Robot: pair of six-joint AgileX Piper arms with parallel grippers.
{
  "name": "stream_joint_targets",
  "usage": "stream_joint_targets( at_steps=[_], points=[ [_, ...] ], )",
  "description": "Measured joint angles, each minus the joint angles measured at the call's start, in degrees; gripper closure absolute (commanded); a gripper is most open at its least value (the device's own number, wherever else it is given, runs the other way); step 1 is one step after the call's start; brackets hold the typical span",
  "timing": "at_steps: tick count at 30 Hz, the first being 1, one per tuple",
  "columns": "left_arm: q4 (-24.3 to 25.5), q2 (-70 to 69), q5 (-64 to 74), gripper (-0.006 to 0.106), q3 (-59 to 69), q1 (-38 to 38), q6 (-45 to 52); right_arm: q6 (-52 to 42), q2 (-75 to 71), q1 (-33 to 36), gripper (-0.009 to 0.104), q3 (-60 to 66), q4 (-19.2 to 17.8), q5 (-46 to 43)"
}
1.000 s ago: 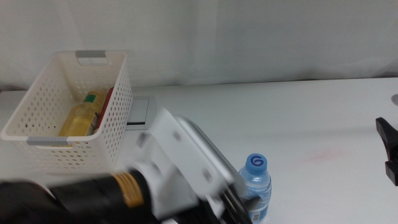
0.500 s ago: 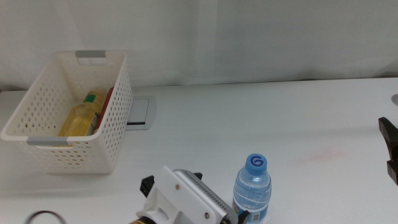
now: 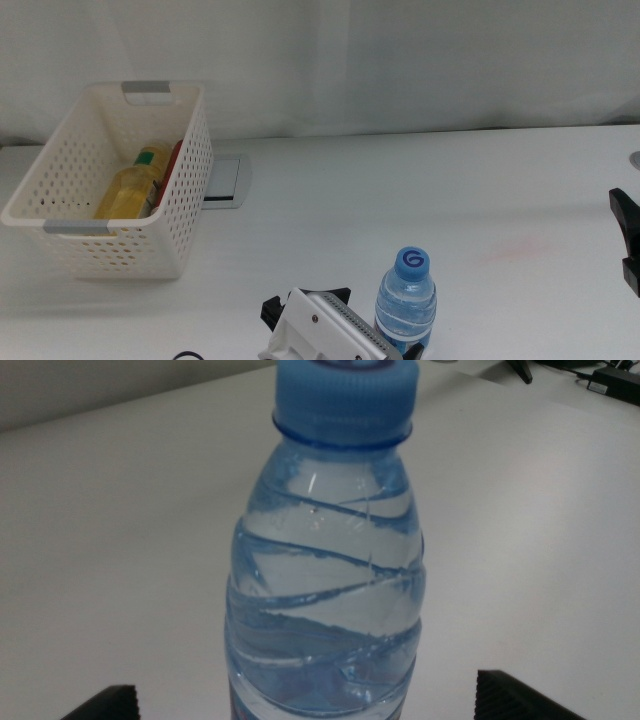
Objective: Use arms to grab the bottles and put them into the dustbin to the left of the table.
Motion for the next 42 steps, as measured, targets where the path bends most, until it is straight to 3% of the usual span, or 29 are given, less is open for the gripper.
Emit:
stream_joint_targets(
  at_steps=[15,23,34,38,40,41,42],
  points=[
    [1.2,8.4,-4.1,0.014,-5.9,0.0,-2.5,-0.2,0.0,0.0,-0.008,0.0,0.0,-0.1],
    [-2.6,11.7,-4.0,0.019,-8.0,0.0,-2.6,-0.2,0.0,0.0,-0.008,0.0,0.0,-0.2],
    [-2.5,13.1,1.8,0.021,-14.5,3.1,-3.0,-0.1,0.0,0.0,-0.008,0.0,0.0,-0.2],
    [-2.5,13.1,5.3,0.043,-15.7,4.5,-3.0,-0.1,0.0,0.0,-0.008,0.0,0.0,-0.3],
    [-2.5,13.1,5.6,0.064,-15.8,4.6,-3.0,-0.1,0.0,0.0,-0.008,0.0,0.0,-0.3],
    [-2.5,13.1,5.5,0.094,-15.8,4.6,-3.0,-0.1,0.0,0.0,-0.008,0.0,0.0,-0.3],
    [-2.5,13.0,5.6,0.103,-15.8,4.8,-3.0,-0.1,0.0,0.0,-0.008,0.0,0.0,-0.3]
  ],
)
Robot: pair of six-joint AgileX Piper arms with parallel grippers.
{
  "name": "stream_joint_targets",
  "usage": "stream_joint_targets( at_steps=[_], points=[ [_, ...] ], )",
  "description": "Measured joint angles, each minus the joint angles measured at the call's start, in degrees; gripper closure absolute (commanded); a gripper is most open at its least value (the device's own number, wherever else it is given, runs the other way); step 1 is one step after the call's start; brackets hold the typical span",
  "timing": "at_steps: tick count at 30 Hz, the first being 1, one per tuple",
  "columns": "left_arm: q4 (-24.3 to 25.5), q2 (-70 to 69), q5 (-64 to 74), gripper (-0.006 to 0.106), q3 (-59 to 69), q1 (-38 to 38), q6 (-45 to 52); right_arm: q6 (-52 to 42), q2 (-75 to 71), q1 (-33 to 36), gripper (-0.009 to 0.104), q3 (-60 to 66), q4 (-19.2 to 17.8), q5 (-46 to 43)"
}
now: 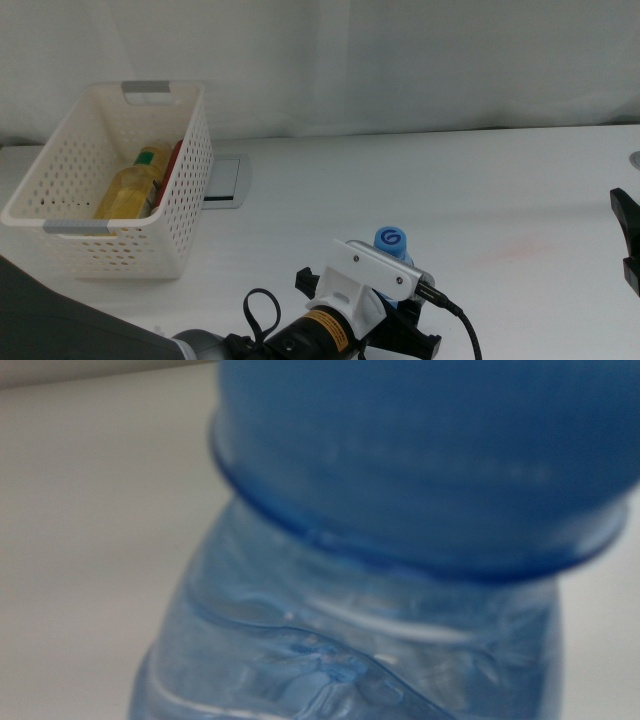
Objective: Use arms to grab the bottles and put them into the dustbin to the left of the table.
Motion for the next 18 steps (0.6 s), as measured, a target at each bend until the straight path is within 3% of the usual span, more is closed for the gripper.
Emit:
stream_joint_targets(
  at_steps=[7,18],
  points=[
    [-0.2,-3.6,4.4,0.103,0.1,3.1,2.5,-0.2,0.0,0.0,-0.008,0.0,0.0,0.0],
    [-0.4,-12.5,19.2,0.103,-7.8,9.9,14.8,-0.2,0.0,0.0,-0.008,0.0,0.1,0.0]
  ],
)
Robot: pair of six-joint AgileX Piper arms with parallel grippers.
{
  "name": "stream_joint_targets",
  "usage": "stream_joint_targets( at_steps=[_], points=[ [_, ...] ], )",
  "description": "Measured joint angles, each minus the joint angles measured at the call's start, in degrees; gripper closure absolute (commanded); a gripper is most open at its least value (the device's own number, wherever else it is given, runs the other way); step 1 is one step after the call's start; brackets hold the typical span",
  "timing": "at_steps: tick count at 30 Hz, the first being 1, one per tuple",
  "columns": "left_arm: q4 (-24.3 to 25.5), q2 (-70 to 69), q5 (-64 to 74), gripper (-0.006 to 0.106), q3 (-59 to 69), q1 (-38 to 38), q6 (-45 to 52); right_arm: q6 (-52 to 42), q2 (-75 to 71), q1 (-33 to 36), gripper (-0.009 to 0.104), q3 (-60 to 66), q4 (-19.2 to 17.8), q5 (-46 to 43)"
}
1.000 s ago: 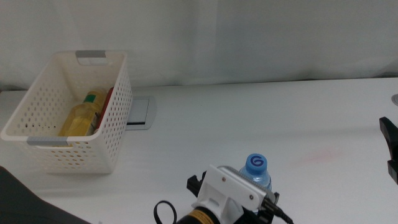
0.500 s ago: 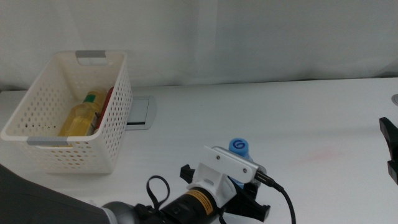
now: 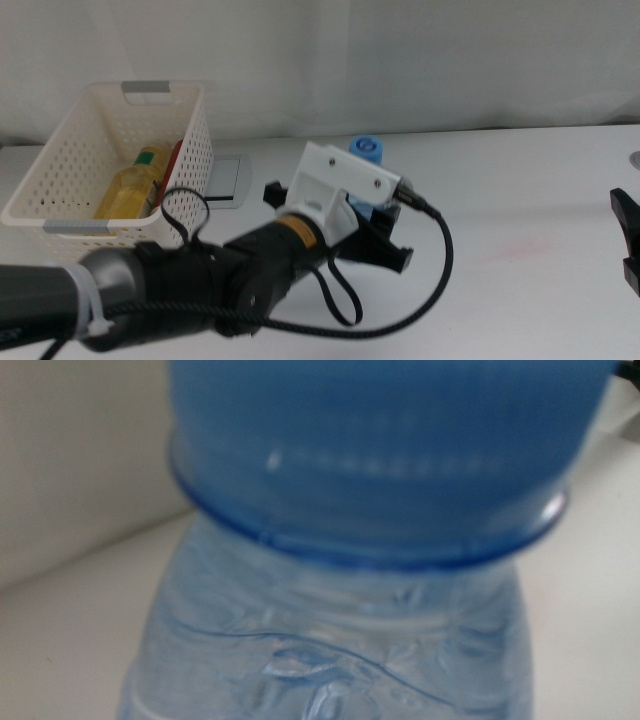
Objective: Use arms to grab the bottles and put them into the dustbin to the left of the table.
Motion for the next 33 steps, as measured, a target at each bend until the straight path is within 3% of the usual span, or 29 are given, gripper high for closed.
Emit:
stream_joint_targets(
  at_steps=[11,24,33],
  points=[
    [0.0,-3.4,8.0,0.103,-4.2,3.3,4.5,0.1,0.0,0.0,-0.008,0.0,0.0,-0.6],
    [0.0,-7.6,18.0,0.103,-9.2,15.4,6.2,0.1,0.0,0.0,-0.008,0.0,0.0,-0.6],
    [0.1,-8.7,33.1,0.103,-16.7,26.3,7.8,0.1,0.0,0.0,-0.008,0.0,0.0,-0.6]
  ],
)
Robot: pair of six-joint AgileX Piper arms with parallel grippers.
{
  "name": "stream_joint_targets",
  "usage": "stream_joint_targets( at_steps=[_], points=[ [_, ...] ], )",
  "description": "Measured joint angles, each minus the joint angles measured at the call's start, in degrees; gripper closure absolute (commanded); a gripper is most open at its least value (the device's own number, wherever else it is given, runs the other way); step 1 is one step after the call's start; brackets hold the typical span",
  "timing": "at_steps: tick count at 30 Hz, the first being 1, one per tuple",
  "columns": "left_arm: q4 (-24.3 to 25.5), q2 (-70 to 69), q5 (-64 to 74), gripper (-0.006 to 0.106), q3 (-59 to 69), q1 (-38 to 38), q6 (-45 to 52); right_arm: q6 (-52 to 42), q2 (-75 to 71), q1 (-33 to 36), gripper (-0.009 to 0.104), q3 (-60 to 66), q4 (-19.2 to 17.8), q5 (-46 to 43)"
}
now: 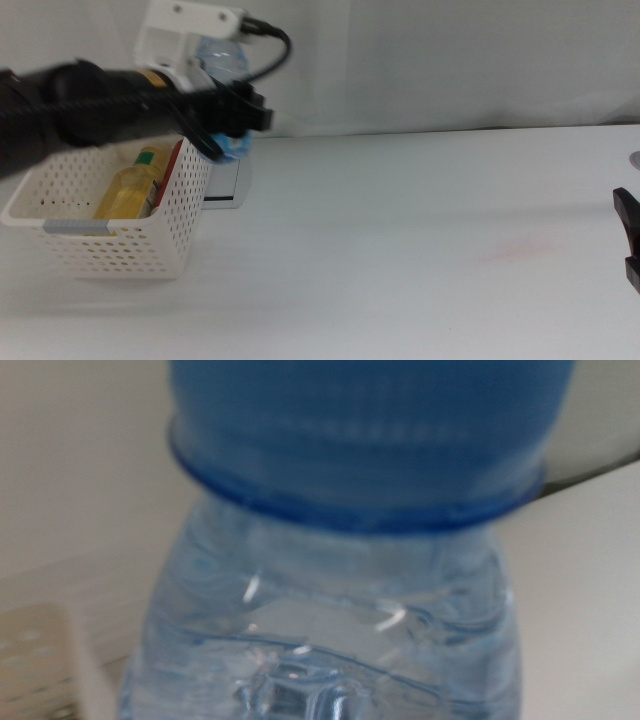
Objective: Use arms to grab the bottles and put them into the dustbin to the left of the table.
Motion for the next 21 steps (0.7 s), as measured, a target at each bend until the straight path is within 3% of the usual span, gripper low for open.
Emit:
stream_joint_targets(
  at_steps=[14,16,21],
  points=[
    [0.6,0.0,12.3,0.103,-5.4,13.7,-2.8,0.0,0.0,0.0,-0.008,0.0,0.0,0.0],
    [2.6,0.0,13.1,0.103,-5.4,14.8,-4.6,0.0,0.0,0.0,-0.008,0.0,0.0,0.0],
    [14.9,1.6,16.0,0.103,-5.4,15.9,-16.6,0.0,0.0,0.0,-0.008,0.0,0.0,0.0]
  ],
)
